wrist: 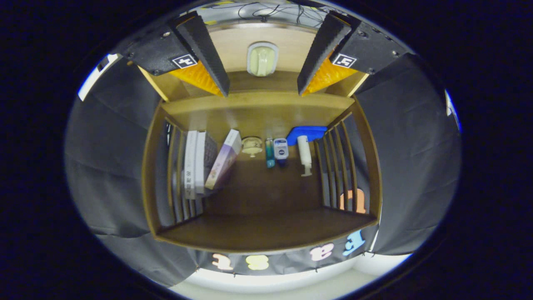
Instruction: Pull open the drawer, take out the items inside it, and place them on the countertop above the cabinet.
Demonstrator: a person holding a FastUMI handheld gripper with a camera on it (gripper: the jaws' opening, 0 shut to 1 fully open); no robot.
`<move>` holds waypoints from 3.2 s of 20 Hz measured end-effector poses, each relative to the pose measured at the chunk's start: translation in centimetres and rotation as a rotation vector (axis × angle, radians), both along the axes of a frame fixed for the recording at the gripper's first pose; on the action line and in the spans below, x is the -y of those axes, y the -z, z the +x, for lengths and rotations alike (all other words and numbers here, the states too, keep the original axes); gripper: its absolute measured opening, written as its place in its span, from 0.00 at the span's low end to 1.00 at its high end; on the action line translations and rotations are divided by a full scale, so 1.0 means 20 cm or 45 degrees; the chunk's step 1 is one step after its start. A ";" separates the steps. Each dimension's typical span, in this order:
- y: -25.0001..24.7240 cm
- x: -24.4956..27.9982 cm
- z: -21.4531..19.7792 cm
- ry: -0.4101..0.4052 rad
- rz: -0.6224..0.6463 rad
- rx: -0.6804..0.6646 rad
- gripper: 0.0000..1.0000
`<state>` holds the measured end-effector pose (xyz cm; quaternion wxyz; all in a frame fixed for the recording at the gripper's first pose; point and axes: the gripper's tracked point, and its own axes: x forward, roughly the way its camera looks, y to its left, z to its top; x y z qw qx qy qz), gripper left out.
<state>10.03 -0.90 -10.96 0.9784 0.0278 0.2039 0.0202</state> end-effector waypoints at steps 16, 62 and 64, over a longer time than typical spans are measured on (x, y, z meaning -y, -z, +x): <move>0.72 -0.05 0.29 -0.012 0.026 -0.821 0.83; 0.89 0.07 0.05 -0.099 -0.156 -1.035 0.24; 0.88 0.07 0.03 -0.107 -0.127 -1.049 0.20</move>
